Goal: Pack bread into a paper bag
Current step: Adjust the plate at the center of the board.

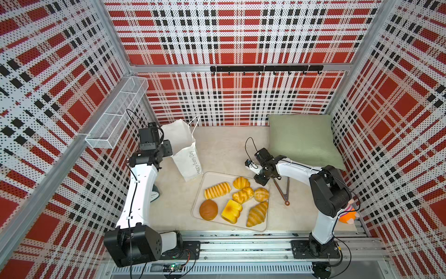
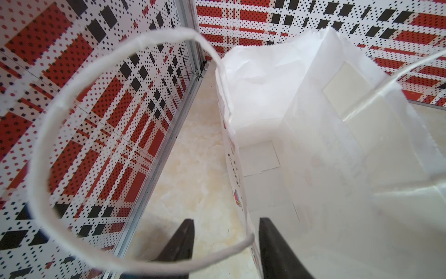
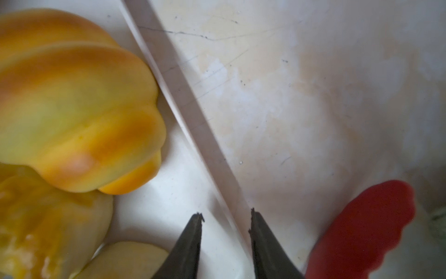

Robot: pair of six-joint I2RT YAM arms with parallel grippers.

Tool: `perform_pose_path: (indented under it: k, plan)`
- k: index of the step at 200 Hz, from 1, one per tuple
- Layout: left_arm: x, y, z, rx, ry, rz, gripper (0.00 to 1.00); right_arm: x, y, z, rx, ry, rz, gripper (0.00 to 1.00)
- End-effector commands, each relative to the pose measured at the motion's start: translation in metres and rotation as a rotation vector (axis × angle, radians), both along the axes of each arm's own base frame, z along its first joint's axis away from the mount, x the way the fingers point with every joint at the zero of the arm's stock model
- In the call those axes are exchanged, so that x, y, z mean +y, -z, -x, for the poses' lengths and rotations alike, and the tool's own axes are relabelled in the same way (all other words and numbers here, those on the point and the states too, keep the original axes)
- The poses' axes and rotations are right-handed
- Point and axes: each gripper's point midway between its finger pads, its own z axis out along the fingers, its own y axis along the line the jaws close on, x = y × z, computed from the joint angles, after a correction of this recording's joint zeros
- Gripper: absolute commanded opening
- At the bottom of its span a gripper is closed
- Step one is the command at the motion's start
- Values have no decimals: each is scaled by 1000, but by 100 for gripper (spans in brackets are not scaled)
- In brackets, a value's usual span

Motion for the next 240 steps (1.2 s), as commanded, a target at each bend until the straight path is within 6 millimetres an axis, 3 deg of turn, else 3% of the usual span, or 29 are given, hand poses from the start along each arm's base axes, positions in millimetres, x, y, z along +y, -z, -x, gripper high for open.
perform_pose_path:
  k: [1, 42, 82, 169, 240]
  plan:
    - [0, -2, 4, -12, -1, 10, 48, 8, 8, 3, 23, -23, -2, 34]
    - [1, -3, 6, -17, -5, 7, 48, 10, 20, 8, 59, -29, 14, 20]
    - [2, -4, 8, -23, -11, 1, 48, 10, 24, 10, 79, -25, 19, 0]
    - [3, -9, 13, -39, -20, -7, 49, 0, 35, 18, 118, 19, 53, 0]
    - [2, -12, 14, -49, -18, -5, 52, -41, 47, 26, 165, 215, 74, 0]
